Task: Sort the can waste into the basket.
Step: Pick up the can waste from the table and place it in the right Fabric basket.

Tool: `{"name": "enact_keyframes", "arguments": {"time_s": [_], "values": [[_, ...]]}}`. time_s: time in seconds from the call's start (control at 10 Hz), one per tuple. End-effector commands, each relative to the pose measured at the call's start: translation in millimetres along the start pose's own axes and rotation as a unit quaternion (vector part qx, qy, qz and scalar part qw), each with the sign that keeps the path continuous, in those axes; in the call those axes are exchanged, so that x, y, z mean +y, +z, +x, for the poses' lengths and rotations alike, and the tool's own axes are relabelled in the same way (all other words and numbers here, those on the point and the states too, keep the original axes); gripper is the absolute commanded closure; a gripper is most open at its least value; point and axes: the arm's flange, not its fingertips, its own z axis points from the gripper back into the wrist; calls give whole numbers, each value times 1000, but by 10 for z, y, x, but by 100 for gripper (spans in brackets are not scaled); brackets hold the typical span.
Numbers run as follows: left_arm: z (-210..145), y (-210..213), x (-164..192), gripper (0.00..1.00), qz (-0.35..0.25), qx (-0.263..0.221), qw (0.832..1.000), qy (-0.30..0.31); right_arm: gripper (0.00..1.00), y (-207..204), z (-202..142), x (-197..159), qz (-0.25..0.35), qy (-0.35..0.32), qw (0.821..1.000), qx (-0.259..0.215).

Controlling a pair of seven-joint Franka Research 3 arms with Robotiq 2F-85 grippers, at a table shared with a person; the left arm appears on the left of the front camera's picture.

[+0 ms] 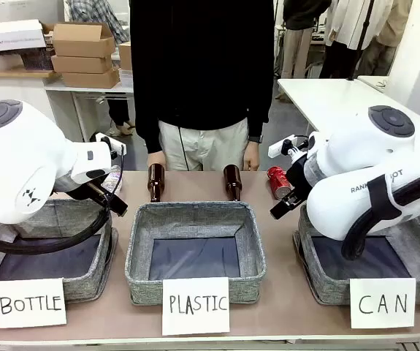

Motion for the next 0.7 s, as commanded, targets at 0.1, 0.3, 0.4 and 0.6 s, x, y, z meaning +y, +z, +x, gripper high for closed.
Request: {"name": "enact_keyframes", "arguments": {"time_s": [0.1, 0.3, 0.4, 0.6], "values": [[0, 0, 0, 0, 0, 0, 1000, 0, 0, 1, 1, 0, 0, 0, 1000, 0], [0, 0, 0, 0, 0, 0, 1000, 0, 0, 1, 1, 0, 0, 0, 1000, 0], [0, 0, 0, 0, 0, 0, 1000, 0, 0, 1, 1, 0, 0, 0, 1000, 0], [0, 0, 0, 0, 0, 0, 1000, 0, 0, 1, 1, 0, 0, 0, 1000, 0]]}}
